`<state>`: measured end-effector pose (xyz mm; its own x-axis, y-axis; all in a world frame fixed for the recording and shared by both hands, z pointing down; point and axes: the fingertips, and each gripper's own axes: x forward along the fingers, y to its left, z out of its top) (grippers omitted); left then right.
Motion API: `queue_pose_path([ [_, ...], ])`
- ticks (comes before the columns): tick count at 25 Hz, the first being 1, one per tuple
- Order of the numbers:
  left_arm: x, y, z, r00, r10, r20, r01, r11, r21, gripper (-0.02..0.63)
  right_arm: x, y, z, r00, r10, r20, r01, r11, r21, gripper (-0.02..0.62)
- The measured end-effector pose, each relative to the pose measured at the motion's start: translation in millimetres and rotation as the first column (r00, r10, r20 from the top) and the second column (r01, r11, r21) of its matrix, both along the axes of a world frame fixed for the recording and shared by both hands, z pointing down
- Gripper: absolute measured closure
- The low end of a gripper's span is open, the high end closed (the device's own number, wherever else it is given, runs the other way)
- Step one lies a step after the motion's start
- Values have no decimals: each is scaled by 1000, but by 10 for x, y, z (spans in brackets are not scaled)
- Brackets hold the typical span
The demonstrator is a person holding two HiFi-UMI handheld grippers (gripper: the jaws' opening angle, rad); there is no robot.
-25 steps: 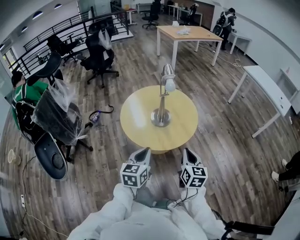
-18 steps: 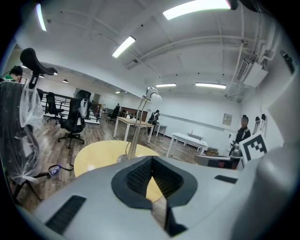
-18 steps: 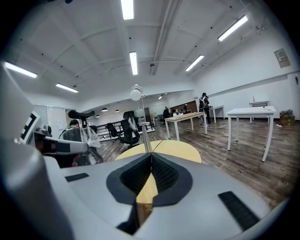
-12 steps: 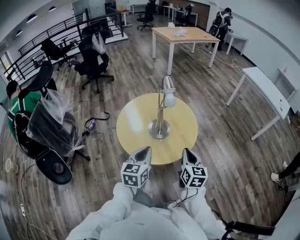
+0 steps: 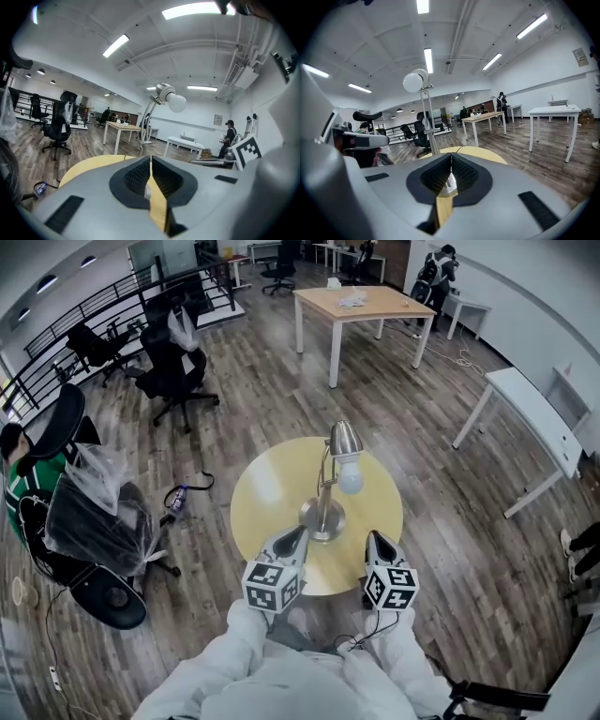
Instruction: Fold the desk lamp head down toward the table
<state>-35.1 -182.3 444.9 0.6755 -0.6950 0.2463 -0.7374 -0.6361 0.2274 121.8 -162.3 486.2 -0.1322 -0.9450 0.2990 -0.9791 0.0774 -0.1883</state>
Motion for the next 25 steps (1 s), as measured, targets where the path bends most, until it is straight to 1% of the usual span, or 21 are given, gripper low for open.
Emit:
queue_pose_path([
  [4,35,-354,-51,999,44,23,-45,998,43,604,-28,-373,1,1000,-27,12,27,1000,16,583],
  [9,157,-703,-81,996,85,34,-87,994,71,604,-40,-657,112,997,-83,-1,83,996,11,583],
  [11,207,-771,-100,995,97,33,-99,992,84,597,-74,-707,228,992,-130,7,130,992,-4,583],
  [12,234,-787,-111,994,106,35,-109,989,95,588,-110,-727,309,986,-169,7,169,985,-14,583],
  [14,281,-819,-137,991,126,50,-131,984,123,572,-213,-784,501,962,-274,-9,273,961,-45,583],
  [16,320,-879,-156,987,141,77,-151,978,143,563,-323,-860,704,925,-380,-20,377,922,-84,583],
  [18,357,-956,-165,983,151,102,-166,973,158,552,-398,-949,883,890,-456,-8,452,885,-108,583],
  [21,363,-1043,-151,980,152,129,-173,969,175,542,-477,-1080,1145,853,-522,8,518,846,-127,583],
  [25,428,-1153,-183,980,157,125,-179,965,189,534,-474,-1274,1365,813,-582,-7,575,805,-143,583],
])
